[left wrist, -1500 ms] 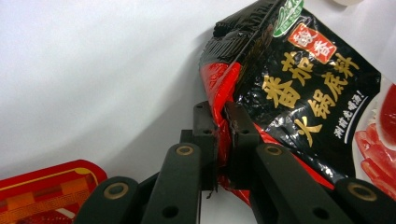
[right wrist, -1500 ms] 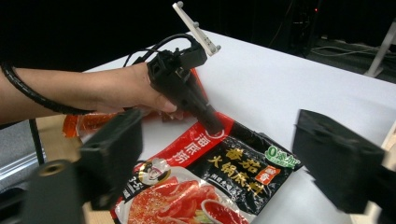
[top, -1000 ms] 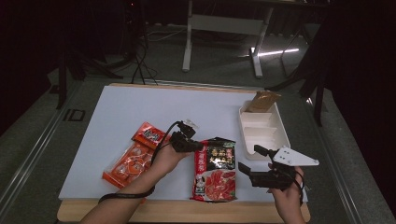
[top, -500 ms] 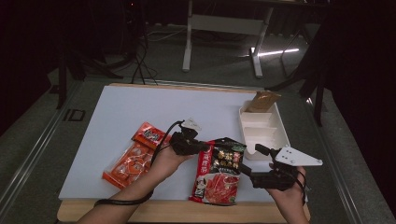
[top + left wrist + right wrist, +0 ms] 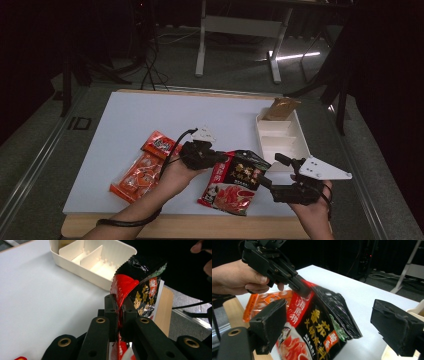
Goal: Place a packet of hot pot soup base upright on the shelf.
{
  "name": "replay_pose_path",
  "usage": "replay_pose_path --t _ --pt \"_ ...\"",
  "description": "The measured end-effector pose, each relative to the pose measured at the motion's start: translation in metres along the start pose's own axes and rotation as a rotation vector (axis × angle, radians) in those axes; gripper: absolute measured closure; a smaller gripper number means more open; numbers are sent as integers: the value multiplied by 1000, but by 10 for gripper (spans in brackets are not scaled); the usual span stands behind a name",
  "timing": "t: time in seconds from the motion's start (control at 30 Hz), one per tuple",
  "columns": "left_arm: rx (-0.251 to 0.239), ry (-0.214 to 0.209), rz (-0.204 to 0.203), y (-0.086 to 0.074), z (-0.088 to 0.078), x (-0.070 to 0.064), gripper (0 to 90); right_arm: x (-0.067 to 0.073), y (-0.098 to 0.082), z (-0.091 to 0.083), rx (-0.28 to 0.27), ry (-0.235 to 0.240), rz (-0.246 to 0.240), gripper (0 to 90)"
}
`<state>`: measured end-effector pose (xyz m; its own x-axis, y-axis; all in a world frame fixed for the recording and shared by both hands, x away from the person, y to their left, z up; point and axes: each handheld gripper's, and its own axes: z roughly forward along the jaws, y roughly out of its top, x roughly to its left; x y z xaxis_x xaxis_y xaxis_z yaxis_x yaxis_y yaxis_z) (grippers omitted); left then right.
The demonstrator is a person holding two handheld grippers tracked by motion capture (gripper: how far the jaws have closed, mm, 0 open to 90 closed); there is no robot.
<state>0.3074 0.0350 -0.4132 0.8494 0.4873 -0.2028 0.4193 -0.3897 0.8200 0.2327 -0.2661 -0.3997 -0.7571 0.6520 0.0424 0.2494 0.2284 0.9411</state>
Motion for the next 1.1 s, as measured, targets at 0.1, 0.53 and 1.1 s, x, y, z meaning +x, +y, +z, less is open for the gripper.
replay_pose_path --t 0.1,0.53,1.1 --pt "-26 6 -8 1 -7 3 870 -2 -1 1 7 6 6 144" --pt "-169 -40 -40 7 -22 7 869 -13 -2 23 83 39 46 207" --pt "-233 -24 -29 7 -21 2 865 -34 21 32 101 114 118 746"
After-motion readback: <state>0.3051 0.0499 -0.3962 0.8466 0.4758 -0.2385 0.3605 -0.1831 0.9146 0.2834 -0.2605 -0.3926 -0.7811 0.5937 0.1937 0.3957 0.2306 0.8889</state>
